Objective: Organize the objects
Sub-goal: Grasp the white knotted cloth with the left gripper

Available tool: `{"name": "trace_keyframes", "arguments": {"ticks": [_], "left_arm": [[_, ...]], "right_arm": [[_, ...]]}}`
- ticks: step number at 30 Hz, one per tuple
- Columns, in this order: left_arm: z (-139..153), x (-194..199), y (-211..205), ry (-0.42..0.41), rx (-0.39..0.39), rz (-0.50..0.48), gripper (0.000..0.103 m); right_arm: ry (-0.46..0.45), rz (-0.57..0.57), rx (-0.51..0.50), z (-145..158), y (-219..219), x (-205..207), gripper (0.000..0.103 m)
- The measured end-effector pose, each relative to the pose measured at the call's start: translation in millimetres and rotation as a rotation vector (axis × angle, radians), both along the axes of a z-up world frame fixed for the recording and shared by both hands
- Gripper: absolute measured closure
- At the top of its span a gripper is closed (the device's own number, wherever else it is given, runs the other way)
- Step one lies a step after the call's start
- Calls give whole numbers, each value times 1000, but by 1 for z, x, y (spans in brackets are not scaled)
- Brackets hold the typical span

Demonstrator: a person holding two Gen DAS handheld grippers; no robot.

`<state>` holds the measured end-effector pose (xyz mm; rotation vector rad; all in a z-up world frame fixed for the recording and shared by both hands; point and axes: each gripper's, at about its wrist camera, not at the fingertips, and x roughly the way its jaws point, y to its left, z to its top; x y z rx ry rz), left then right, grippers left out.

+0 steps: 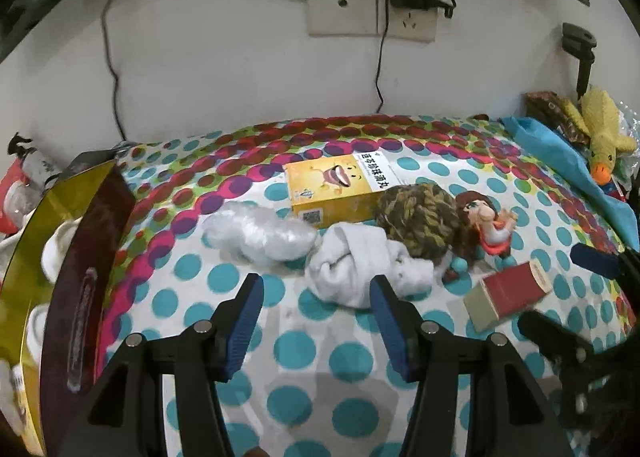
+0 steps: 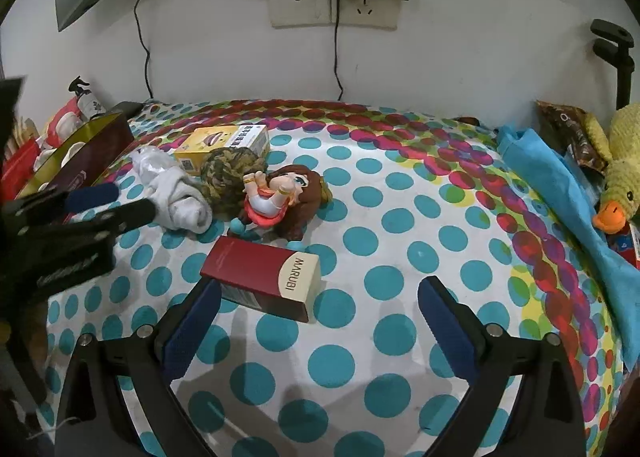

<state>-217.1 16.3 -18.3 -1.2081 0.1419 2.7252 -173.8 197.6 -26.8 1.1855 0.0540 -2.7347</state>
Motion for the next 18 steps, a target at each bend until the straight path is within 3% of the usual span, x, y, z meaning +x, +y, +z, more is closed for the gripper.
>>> {"name": "trace_keyframes", "arguments": {"ticks": [2, 4, 12, 14, 15, 16, 18], "left_arm": [[0, -6, 2, -21, 42, -22, 45], [-3, -11, 9, -41, 38, -27, 29], [-14, -23, 28, -72, 9, -25, 28], [-16, -23, 25, -70, 33, -24, 28], [-16, -20, 22, -64, 44, -23, 29], [-15, -18, 21, -63, 51, -24, 40], [-7, -6, 16, -39, 69, -29, 52]], "right_arm": [[-7, 0, -3, -1, 1, -1, 4], [-17, -10, -2, -2, 2, -3, 3], [-38, -15, -8, -5, 5, -5, 1], [-43, -18, 0, -5, 5, -6, 1], [-47, -15, 4, -6, 4, -7, 1], [-50, -12, 7, -7, 3, -7, 1], [-52, -13, 16, -7, 2, -8, 1]]}}
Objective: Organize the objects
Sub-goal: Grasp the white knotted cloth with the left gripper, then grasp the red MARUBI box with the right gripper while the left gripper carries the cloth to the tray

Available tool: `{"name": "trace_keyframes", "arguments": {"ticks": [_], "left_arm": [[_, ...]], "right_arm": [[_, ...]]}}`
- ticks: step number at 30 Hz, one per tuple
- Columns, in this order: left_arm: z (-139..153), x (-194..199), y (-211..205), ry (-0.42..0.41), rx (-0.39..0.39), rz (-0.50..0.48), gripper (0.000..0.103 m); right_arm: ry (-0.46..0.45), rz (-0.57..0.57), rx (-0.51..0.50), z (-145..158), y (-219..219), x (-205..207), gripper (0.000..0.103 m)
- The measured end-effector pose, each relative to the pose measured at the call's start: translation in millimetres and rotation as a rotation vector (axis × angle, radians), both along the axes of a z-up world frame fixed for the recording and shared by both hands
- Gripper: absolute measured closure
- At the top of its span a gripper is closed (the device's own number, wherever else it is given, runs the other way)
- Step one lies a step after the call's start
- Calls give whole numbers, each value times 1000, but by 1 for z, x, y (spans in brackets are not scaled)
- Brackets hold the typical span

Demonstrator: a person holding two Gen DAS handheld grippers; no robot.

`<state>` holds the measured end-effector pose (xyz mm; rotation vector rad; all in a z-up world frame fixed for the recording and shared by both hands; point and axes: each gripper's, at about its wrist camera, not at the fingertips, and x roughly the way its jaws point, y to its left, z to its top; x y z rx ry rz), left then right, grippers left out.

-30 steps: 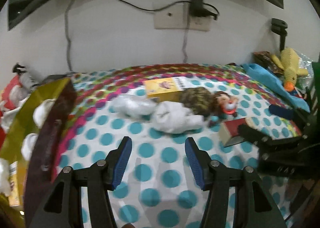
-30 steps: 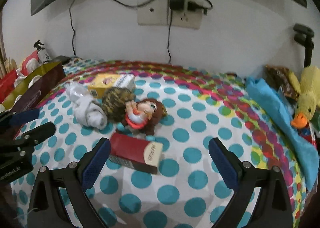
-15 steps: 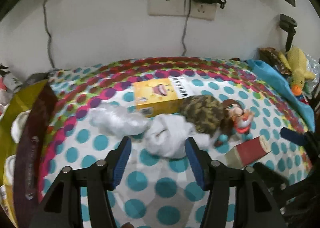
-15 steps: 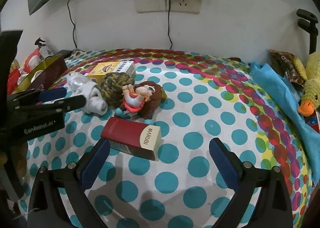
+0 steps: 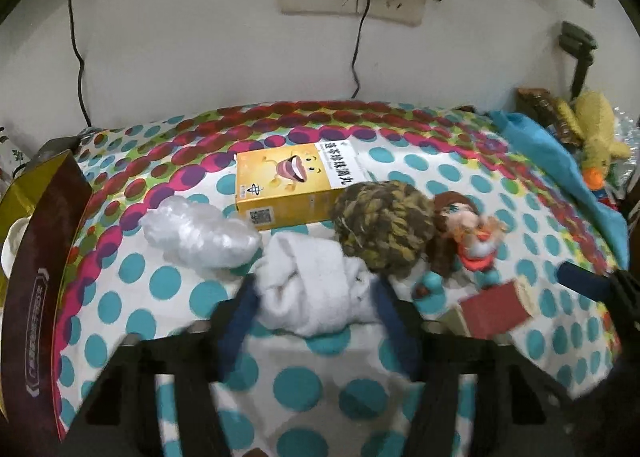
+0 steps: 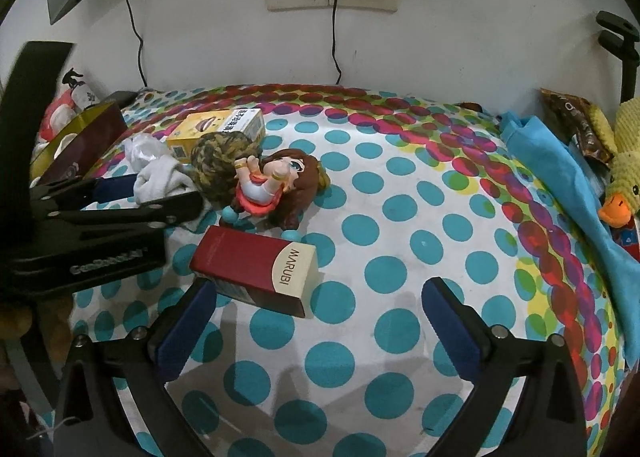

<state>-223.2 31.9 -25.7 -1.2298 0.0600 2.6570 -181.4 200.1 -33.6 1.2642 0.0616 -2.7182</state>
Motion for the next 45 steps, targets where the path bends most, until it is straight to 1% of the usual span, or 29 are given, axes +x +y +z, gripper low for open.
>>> {"name": "trace_keyframes", "arguments": {"ticks": [5, 8, 9, 11, 14, 16, 18, 20, 21, 23, 25, 26, 27, 31, 35, 39, 42, 45], "left_arm": [[14, 35, -23, 49, 54, 36, 54], [21, 43, -24, 79, 39, 15, 54], [26, 47, -24, 96, 21, 18, 56], [34, 61, -27, 115, -7, 27, 57], [39, 89, -39, 123, 36, 35, 57], [37, 107, -51, 116, 37, 67, 57], [33, 115, -59, 100, 41, 97, 57], [29, 123, -66, 100, 33, 110, 57], [28, 125, -68, 104, 23, 115, 57], [25, 128, -74, 104, 26, 116, 57], [24, 128, -77, 100, 38, 121, 57], [24, 127, -78, 103, 43, 122, 57], [25, 127, -78, 107, 49, 121, 57], [24, 131, -77, 108, 52, 104, 57], [27, 133, -79, 120, 47, 119, 57], [31, 131, -86, 137, 37, 152, 57], [32, 130, -94, 141, 29, 177, 57], [40, 132, -102, 178, 14, 207, 57]], "right_arm": [[8, 4, 18, 1, -2, 1, 1], [9, -3, 58, 0, -6, 1, 1], [10, 5, 63, 0, -8, 1, 1], [34, 11, 76, 3, -11, 5, 0], [44, 26, 86, 3, -16, 6, 2], [37, 28, 109, 2, -23, 3, 12], [31, 17, 105, 1, -27, 0, 42], [-5, 19, 56, -3, -29, -5, 54], [-30, 15, 41, -6, -31, -8, 54], [-23, 8, 44, -6, -37, -9, 54], [-26, 10, 44, -7, -43, -8, 51], [-31, 11, 49, -8, -46, -8, 53], [-25, 18, 54, -8, -48, -8, 63], [2, 32, 70, -5, -53, -3, 68], [53, 37, 56, 2, -55, 8, 76], [90, 55, 72, 7, -68, 15, 76], [118, 96, 106, 10, -85, 20, 76], [136, 109, 99, 12, -97, 25, 76]]}}
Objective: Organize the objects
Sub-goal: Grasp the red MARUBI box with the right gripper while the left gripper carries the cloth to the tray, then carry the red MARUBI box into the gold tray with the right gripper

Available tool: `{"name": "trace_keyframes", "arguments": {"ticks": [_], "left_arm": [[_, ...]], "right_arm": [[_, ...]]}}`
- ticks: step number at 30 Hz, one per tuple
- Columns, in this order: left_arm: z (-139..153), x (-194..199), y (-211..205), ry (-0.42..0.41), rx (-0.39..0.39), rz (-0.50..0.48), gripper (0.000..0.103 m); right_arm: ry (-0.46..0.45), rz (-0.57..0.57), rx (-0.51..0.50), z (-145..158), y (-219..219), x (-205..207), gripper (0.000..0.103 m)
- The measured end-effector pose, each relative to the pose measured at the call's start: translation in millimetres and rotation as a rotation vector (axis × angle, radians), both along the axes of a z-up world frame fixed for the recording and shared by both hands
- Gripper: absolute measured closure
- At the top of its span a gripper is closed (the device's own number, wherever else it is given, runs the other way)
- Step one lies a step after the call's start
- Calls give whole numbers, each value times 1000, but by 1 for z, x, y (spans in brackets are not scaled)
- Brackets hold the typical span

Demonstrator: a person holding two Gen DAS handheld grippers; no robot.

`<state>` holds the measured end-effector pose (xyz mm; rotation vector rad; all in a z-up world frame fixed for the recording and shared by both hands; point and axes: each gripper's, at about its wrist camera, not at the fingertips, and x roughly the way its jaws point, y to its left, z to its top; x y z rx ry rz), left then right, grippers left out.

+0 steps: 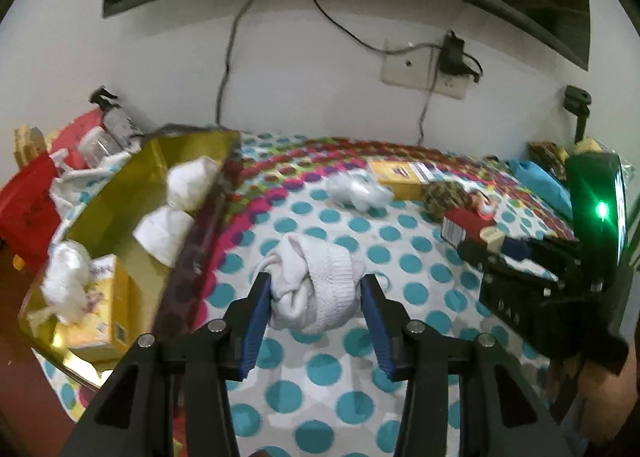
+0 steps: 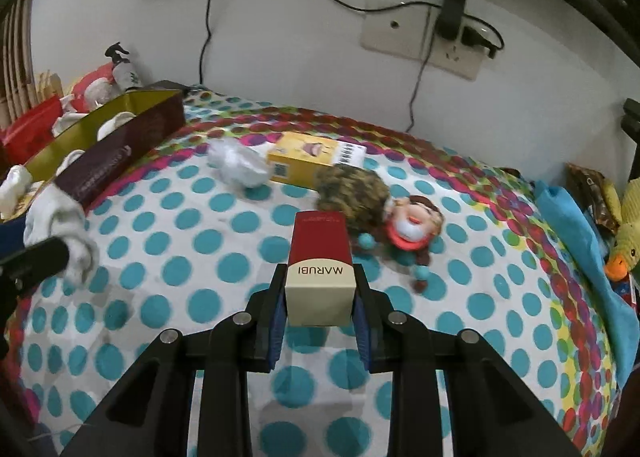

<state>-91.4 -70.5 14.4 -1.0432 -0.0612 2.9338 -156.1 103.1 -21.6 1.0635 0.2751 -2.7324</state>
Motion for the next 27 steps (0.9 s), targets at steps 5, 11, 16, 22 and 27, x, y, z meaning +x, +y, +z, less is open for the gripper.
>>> {"name": "trace_keyframes", "arguments": {"ticks": [5, 11, 16, 22, 27], "left_arm": [[7, -2, -19, 12, 0, 56, 57], [11, -4, -42, 13, -10, 127, 57], [16, -5, -69, 16, -7, 198, 57], [17, -5, -100, 8, 1, 282, 57], [12, -6, -115, -11, -11, 324, 57]], "right_arm": [[31, 11, 48, 2, -17, 3, 76], [6, 1, 29, -1, -13, -1, 76], [-12, -21, 1, -2, -7, -4, 76], [2, -3, 33, -2, -15, -1, 76], [4, 2, 50, -3, -17, -1, 76]]}}
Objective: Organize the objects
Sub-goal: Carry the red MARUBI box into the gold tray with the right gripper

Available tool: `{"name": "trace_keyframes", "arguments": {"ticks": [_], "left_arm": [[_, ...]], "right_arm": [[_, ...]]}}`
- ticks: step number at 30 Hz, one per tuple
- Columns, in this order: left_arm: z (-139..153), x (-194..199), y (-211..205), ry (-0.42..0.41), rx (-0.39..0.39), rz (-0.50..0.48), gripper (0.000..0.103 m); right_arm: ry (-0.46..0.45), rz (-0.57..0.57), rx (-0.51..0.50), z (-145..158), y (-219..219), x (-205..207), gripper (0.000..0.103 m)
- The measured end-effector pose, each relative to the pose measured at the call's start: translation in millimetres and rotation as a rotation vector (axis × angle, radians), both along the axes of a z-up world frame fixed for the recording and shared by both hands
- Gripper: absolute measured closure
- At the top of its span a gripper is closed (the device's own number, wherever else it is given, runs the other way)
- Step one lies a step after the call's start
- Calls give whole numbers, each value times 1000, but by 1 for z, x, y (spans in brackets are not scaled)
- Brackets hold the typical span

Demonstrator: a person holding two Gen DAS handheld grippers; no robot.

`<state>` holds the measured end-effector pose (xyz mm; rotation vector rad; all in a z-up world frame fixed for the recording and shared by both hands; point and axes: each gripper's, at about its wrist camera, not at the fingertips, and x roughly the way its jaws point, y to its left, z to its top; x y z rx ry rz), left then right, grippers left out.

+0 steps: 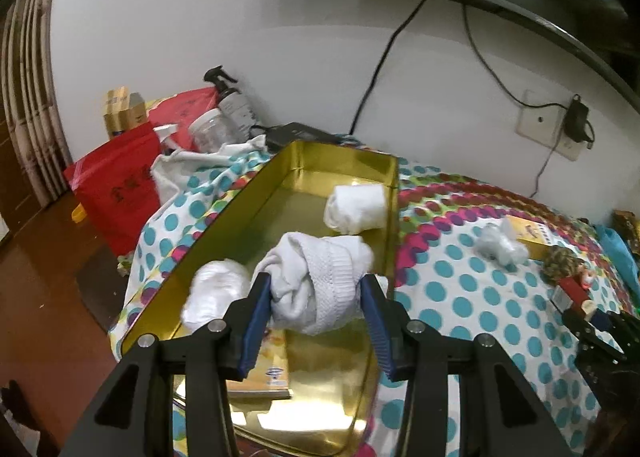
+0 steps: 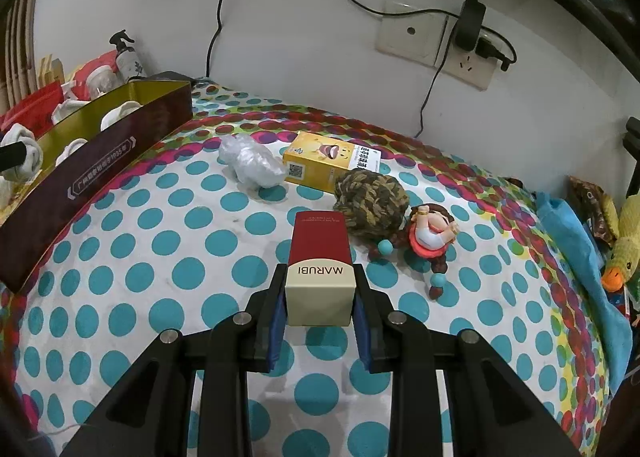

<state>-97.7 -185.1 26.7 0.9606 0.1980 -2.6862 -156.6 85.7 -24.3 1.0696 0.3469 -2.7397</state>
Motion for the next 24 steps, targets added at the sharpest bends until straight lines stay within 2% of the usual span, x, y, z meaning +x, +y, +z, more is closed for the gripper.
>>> {"name": "trace_keyframes", "arguments": {"ticks": [12, 14, 15, 16, 18, 20, 24], "left_arm": [[-11, -4, -13, -30, -15, 27, 57], [-12, -3, -14, -19, -10, 23, 54], [-12, -3, -14, -13, 3, 10, 45], [-12, -4, -14, -13, 11, -1, 30], [-11, -2, -12, -2, -11, 9, 14], [-8, -1, -12, 9, -36, 21, 14], [-4, 3, -21, 30, -4, 48, 14]], "right_arm": [[8, 8, 21, 0, -3, 2, 76], [9, 11, 20, 0, -3, 2, 76], [11, 13, 22, 1, -4, 2, 76], [12, 17, 25, 1, -4, 2, 76], [21, 25, 30, 3, -8, 1, 76], [22, 32, 18, 7, -12, -1, 76], [41, 64, -25, 26, -36, -6, 76]]}}
